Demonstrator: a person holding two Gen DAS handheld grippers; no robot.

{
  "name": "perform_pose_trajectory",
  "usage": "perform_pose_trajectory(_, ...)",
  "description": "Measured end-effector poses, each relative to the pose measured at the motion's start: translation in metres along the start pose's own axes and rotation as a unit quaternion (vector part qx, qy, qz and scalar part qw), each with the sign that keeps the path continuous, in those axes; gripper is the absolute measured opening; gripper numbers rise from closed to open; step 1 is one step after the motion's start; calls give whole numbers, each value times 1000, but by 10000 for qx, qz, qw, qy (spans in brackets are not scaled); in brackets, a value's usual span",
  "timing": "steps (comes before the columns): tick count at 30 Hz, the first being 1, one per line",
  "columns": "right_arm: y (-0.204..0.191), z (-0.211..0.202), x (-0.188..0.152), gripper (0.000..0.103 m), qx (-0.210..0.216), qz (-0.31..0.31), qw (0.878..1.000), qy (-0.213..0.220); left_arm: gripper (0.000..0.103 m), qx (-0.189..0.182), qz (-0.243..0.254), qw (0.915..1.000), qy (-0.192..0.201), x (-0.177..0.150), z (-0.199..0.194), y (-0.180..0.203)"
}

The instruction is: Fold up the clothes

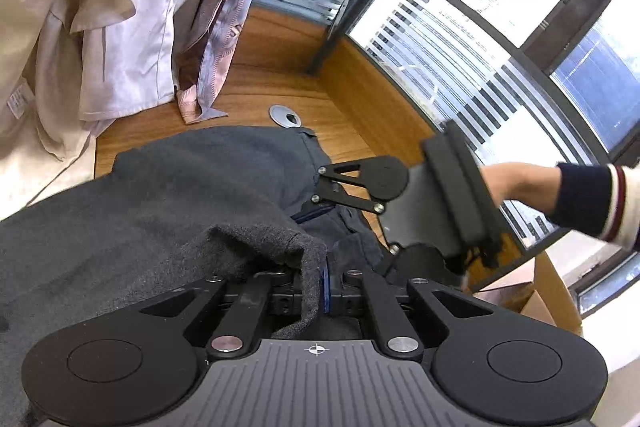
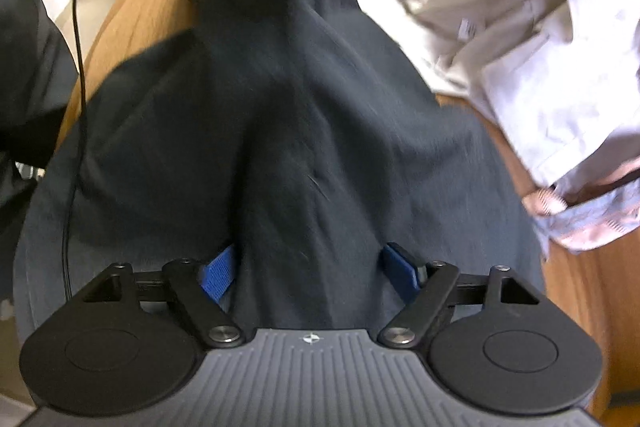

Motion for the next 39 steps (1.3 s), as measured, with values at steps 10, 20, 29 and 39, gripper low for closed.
perform_pose_trajectory(10, 22, -32, 16, 9, -610, -342, 9974, -148, 7, 69, 14, 9981, 605, 14, -26, -1)
perform_pose_trajectory(20, 56, -107, 69, 9, -3609, -1603, 9186, 140, 8, 18, 1056, 9872, 1195, 35, -58, 37)
perform_pose_trajectory(29, -47, -52, -22, 9, -3230, -1511, 9318, -681, 8, -225, 1153, 9926, -311, -40, 14, 26)
perform_pose_trajectory(39, -98, -32, -53, 42, -2774, -815, 9498, -1197, 23, -138, 1019, 9871, -1225, -97, 38, 12)
Point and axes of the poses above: each gripper's, at about its wrist camera, not at the fingertips, and z roughly the way its jaws point, y to its right, x to its top, the point moved 7 cm from there along z, roughly the way its jaws point, and after that the axes turned 12 degrees about -x, right-handed, at the moved point
